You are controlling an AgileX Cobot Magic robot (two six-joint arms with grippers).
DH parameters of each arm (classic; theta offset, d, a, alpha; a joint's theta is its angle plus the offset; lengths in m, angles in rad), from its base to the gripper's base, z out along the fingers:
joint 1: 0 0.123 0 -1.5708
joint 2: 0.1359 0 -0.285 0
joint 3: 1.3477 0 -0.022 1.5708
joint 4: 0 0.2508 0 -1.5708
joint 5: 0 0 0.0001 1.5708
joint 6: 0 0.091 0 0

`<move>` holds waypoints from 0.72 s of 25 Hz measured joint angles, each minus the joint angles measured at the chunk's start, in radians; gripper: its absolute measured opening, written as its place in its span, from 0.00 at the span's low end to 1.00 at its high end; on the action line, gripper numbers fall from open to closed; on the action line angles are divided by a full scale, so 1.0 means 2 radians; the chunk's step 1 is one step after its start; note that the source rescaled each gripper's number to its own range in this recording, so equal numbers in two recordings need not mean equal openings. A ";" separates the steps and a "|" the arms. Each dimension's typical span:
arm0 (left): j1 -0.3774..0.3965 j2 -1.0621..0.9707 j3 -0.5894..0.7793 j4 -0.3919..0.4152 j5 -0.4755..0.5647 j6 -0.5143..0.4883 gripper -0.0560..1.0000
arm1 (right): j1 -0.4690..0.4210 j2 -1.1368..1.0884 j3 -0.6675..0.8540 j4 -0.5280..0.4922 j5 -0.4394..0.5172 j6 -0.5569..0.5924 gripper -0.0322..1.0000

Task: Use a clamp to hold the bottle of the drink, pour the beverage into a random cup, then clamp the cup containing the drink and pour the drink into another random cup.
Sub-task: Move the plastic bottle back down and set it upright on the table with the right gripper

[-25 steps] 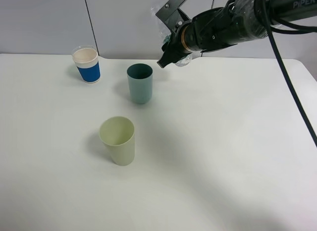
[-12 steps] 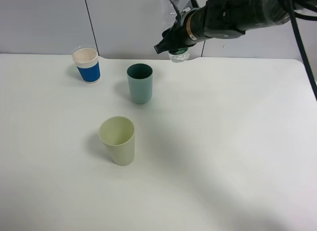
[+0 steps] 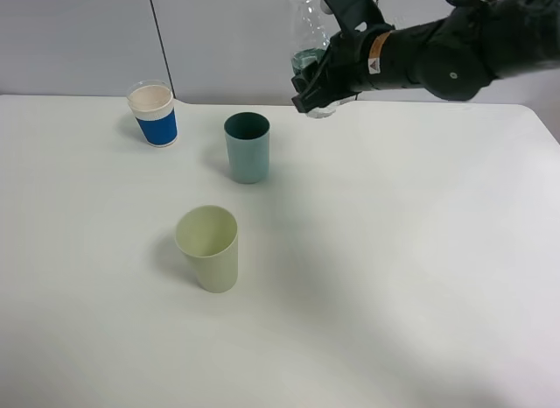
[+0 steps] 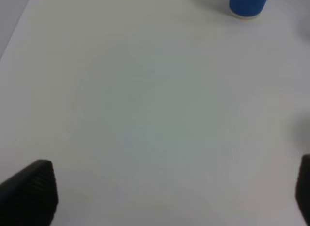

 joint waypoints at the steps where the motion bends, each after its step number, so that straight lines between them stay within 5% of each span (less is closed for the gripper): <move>1: 0.000 0.000 0.000 0.000 0.000 0.000 1.00 | -0.004 -0.007 0.017 0.017 -0.023 -0.018 0.03; 13: 0.000 0.000 0.000 0.000 0.000 0.000 1.00 | -0.037 -0.022 0.214 0.156 -0.316 -0.100 0.03; 18: 0.000 0.000 0.000 0.000 0.000 0.000 1.00 | -0.038 0.002 0.227 0.199 -0.356 -0.100 0.03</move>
